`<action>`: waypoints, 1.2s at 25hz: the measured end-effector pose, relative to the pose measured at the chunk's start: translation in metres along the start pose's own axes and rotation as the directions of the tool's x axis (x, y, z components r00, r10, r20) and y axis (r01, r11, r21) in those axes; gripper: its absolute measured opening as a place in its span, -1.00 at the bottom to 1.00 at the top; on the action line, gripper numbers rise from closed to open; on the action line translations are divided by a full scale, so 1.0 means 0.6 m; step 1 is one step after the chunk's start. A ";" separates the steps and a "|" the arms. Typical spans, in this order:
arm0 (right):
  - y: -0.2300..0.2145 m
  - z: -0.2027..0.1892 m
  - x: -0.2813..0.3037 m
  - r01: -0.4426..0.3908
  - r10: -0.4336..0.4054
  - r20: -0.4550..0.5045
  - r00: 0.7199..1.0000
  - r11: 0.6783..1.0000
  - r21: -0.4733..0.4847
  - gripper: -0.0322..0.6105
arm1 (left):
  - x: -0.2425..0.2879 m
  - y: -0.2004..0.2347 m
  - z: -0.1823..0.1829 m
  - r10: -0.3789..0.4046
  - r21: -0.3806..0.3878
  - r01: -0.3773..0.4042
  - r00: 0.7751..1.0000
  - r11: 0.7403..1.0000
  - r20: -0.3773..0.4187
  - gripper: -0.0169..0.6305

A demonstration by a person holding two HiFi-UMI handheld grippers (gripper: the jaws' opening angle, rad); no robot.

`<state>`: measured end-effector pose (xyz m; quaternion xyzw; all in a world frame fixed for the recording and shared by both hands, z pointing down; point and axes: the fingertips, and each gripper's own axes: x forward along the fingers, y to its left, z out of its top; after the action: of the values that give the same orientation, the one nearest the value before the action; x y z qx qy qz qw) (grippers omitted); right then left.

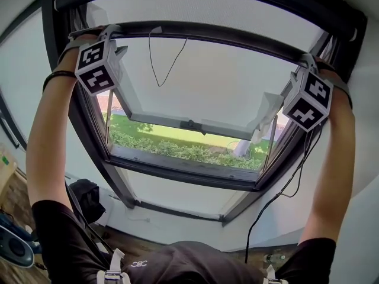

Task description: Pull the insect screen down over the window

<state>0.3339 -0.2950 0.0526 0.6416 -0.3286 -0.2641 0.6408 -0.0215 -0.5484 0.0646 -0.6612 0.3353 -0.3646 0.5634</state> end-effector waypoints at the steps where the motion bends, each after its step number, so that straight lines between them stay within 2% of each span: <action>1: 0.015 -0.001 0.001 -0.011 0.011 0.000 1.000 1.000 -0.002 -0.45 | 0.001 -0.014 -0.001 -0.015 0.002 0.015 1.000 1.000 -0.001 -0.50; 5: 0.074 -0.005 0.005 -0.062 0.062 0.017 0.998 0.998 0.006 -0.47 | 0.005 -0.077 -0.005 -0.076 0.018 0.077 0.997 0.997 -0.007 -0.51; 10: 0.168 -0.005 0.011 -0.195 0.195 0.021 0.981 0.981 0.013 -0.48 | 0.015 -0.172 -0.018 -0.173 0.029 0.174 0.985 0.984 -0.014 -0.54; 11: 0.184 -0.007 0.011 -0.209 0.209 0.018 0.978 0.978 0.014 -0.46 | 0.017 -0.188 -0.019 -0.179 0.027 0.179 0.984 0.983 -0.011 -0.53; 12: 0.199 -0.009 0.010 -0.219 0.219 0.016 0.976 0.976 0.017 -0.34 | 0.019 -0.201 -0.020 -0.180 0.025 0.180 0.984 0.983 -0.008 -0.47; 14: 0.223 -0.013 0.006 -0.246 0.245 0.016 0.969 0.969 0.027 -0.31 | 0.018 -0.226 -0.020 -0.197 0.019 0.197 0.980 0.980 -0.009 -0.44; 21: 0.330 -0.014 0.007 -0.364 0.364 0.007 0.931 0.931 0.028 -0.29 | 0.020 -0.334 -0.034 -0.318 0.030 0.319 0.947 0.947 -0.039 -0.45; 26: 0.378 -0.017 0.008 -0.404 0.404 0.009 0.915 0.914 0.029 -0.29 | 0.020 -0.383 -0.038 -0.366 -0.020 0.366 0.930 0.930 -0.014 -0.47; 30: 0.422 -0.019 0.011 -0.458 0.458 0.006 0.889 0.889 0.022 -0.31 | 0.019 -0.424 -0.043 -0.405 -0.007 0.405 0.914 0.914 -0.033 -0.53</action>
<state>0.3258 -0.2836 0.3059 0.5532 -0.4738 -0.1020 0.6775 -0.0292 -0.5354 0.3204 -0.7102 0.2006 -0.4845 0.4697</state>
